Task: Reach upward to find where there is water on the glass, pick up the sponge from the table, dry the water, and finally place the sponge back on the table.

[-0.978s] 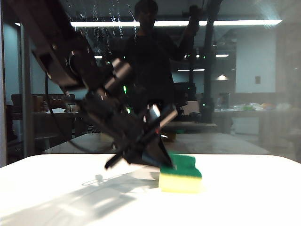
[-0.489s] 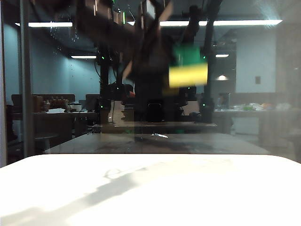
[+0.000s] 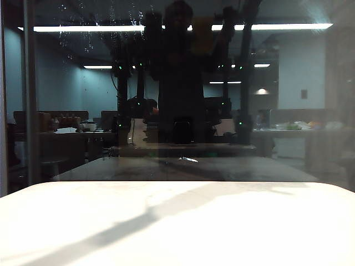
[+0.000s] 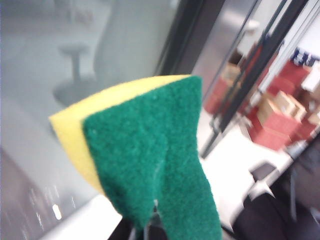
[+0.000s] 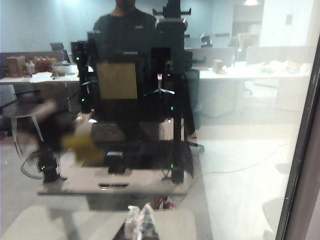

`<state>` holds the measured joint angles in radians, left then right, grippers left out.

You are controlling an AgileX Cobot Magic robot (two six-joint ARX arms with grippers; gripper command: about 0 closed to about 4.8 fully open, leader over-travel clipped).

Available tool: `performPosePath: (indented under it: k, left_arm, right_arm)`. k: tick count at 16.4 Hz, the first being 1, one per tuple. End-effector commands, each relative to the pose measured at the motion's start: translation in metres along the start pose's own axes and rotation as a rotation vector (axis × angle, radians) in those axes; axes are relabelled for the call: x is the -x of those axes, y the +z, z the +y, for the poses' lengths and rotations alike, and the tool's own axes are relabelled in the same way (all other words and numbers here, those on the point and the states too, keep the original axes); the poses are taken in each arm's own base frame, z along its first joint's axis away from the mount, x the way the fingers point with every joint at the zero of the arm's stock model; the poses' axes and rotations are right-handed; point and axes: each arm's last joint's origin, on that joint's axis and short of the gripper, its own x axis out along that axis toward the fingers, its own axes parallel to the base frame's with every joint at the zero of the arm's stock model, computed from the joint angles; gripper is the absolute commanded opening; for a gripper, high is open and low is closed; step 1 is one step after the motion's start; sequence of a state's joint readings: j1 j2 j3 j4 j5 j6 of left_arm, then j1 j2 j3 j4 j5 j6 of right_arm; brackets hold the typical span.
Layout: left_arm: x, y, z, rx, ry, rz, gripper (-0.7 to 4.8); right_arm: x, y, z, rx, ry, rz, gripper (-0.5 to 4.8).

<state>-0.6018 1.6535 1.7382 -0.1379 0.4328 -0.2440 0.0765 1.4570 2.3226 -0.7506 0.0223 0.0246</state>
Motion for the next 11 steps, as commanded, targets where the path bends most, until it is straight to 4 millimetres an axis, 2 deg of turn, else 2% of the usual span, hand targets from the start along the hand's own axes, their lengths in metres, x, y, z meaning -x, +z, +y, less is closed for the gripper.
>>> performPosePath:
  k: [1,4,7,11]
  left_arm:
    - [0.017,0.043,-0.017,-0.084,0.004,-0.121,-0.06]
    - [0.032,0.071,-0.03,-0.162,0.032,-0.213,-0.06]
    - [0.052,0.098,-0.031,-0.267,0.136,-0.294,-0.06]
    - [0.081,0.123,-0.01,-0.318,0.236,-0.398,-0.06]
  right_arm:
    - [0.007,0.004,0.0,0.001,0.002,-0.022,-0.09]
    - [0.011,0.006,0.0,0.001,0.003,-0.026,-0.09]
    - [0.013,0.006,0.0,0.001,0.003,-0.027,-0.09]
    - [0.013,0.006,0.0,0.001,0.003,-0.027,-0.09]
